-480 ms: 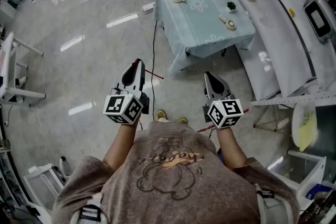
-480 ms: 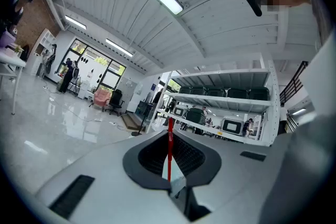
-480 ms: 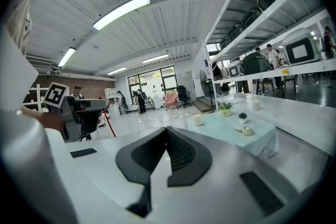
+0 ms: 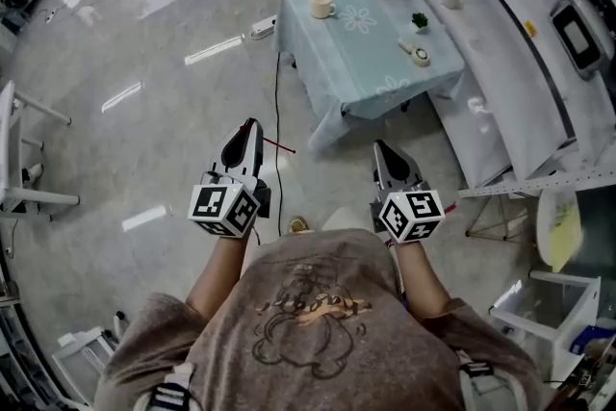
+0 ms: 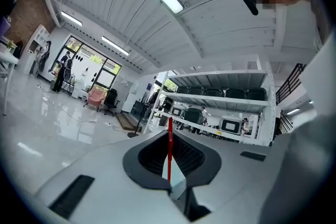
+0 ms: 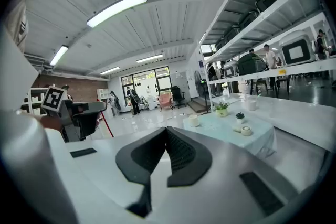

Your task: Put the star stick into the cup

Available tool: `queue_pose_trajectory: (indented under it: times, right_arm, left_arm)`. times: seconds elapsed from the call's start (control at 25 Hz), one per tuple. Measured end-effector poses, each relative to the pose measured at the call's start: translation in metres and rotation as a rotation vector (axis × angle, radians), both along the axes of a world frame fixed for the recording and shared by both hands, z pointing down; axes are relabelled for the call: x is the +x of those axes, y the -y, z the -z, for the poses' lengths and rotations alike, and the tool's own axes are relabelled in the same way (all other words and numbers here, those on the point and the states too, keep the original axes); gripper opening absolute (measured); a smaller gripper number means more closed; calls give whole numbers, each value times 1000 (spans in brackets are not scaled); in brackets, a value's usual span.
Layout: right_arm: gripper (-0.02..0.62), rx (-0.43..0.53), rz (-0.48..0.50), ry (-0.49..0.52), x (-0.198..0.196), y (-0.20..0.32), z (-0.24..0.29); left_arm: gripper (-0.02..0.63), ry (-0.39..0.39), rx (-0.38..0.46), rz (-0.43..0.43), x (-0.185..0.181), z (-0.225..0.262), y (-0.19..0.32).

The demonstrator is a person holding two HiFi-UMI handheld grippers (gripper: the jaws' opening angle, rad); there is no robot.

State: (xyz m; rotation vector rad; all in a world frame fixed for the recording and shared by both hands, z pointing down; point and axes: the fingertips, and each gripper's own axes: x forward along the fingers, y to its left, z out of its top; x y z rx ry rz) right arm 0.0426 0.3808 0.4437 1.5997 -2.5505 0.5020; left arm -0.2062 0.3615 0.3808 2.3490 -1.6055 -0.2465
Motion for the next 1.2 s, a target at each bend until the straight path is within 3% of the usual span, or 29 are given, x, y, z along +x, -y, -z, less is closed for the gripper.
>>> queue_pose_trajectory:
  times: [0.52, 1.2]
  right_arm:
    - [2, -1, -56, 3, -2, 66, -9]
    - [2, 4, 15, 46, 27, 255, -11]
  left_arm:
    - [32, -20, 33, -3, -9, -3, 80]
    - [32, -2, 60, 79, 21, 20, 253]
